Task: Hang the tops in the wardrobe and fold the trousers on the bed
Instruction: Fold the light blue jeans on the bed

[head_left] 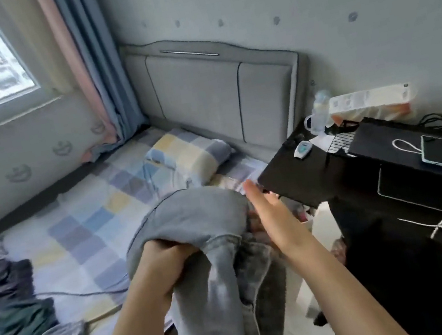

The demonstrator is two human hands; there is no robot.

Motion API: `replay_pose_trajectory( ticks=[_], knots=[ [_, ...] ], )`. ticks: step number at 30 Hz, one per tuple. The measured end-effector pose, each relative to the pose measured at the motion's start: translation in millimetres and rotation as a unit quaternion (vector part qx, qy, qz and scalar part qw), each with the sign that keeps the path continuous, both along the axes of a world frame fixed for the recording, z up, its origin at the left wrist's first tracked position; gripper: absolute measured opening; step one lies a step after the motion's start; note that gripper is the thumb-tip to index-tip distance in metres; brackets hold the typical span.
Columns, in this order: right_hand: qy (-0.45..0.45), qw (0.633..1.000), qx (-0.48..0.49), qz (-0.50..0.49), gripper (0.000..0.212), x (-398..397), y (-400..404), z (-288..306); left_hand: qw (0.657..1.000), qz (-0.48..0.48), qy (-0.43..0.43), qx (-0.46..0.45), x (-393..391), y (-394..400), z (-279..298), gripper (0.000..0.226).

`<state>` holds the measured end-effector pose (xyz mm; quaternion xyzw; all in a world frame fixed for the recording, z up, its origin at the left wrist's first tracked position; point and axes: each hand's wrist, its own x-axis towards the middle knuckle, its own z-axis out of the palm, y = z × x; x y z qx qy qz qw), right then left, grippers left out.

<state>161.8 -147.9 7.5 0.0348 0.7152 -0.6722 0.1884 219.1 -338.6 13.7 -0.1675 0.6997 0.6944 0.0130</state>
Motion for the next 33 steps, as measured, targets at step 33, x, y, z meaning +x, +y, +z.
replay_pose_trajectory(
  ticks=[33],
  knots=[
    [0.239, 0.932, 0.014, 0.271, 0.044, -75, -315, -71, 0.882, 0.398, -0.008, 0.253, -73, -299, -42, 0.03]
  ],
)
